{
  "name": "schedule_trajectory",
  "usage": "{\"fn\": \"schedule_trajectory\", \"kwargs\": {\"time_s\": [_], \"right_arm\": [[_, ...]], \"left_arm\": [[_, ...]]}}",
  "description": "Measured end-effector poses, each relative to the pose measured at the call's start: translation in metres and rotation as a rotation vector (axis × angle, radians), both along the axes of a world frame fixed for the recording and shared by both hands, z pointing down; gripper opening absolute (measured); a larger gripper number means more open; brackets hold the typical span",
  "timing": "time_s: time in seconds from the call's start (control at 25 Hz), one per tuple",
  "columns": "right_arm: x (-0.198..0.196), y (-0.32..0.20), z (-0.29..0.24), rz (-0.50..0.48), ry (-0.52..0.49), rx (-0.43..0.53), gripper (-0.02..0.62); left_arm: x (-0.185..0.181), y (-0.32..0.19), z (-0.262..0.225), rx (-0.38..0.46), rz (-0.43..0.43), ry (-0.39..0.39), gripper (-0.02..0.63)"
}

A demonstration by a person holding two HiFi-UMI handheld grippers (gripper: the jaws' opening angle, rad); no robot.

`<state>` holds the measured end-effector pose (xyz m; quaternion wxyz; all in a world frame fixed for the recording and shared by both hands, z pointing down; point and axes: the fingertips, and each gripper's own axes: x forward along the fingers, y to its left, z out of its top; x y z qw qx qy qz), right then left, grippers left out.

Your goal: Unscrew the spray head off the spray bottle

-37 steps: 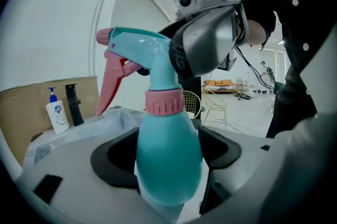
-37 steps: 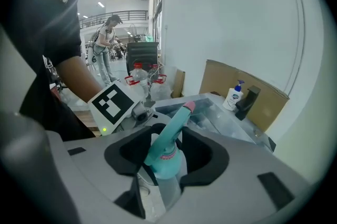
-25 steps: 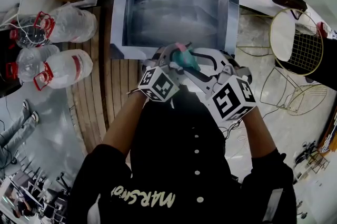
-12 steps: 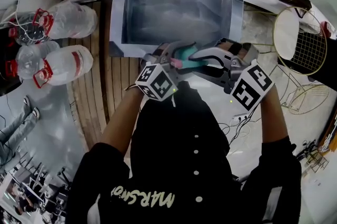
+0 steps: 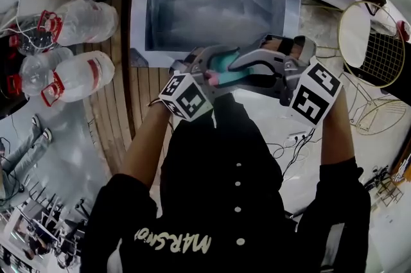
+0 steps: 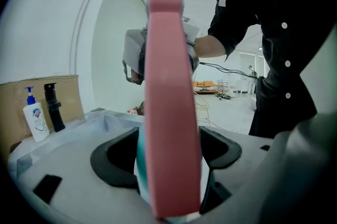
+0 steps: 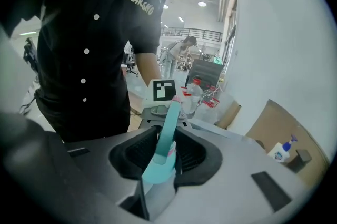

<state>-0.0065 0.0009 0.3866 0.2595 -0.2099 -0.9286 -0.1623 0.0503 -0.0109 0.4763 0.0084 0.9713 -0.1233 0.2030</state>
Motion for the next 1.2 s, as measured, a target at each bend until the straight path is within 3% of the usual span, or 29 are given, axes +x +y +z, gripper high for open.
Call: {"fn": "schedule_trajectory", "kwargs": {"time_s": [0.16, 0.28, 0.44, 0.6, 0.68, 0.8, 0.88, 1.0, 1.2], "right_arm": [[0.006, -0.005, 0.001, 0.088, 0.006, -0.043, 0.195], [0.013, -0.012, -0.008, 0.219, -0.006, -0.090, 0.210], [0.022, -0.025, -0.038, 0.545, -0.050, -0.216, 0.210], [0.023, -0.026, -0.060, 0.964, -0.194, -0.587, 0.241], [0.023, -0.019, -0.057, 1.124, -0.244, -0.677, 0.267], [0.023, -0.012, -0.046, 1.316, -0.243, -0.616, 0.293], [0.019, -0.005, -0.042, 1.398, -0.242, -0.651, 0.330], [0.012, 0.005, -0.039, 1.457, -0.244, -0.697, 0.397], [0.002, 0.003, -0.030, 1.555, -0.207, -0.632, 0.442]], "left_arm": [[0.000, 0.001, 0.001, 0.006, -0.004, -0.005, 0.371], [0.000, 0.002, 0.002, 0.008, -0.016, -0.011, 0.371], [0.000, 0.004, 0.001, 0.008, -0.048, -0.007, 0.371], [-0.002, 0.006, 0.000, 0.012, -0.091, 0.002, 0.370], [-0.001, 0.006, 0.000, 0.014, -0.118, 0.003, 0.371], [-0.001, 0.004, -0.001, 0.018, -0.167, 0.005, 0.370], [-0.001, 0.004, -0.001, 0.024, -0.198, -0.001, 0.370], [0.002, 0.005, 0.003, 0.027, -0.236, -0.008, 0.370], [0.001, 0.005, 0.004, 0.031, -0.268, -0.004, 0.371]]}}
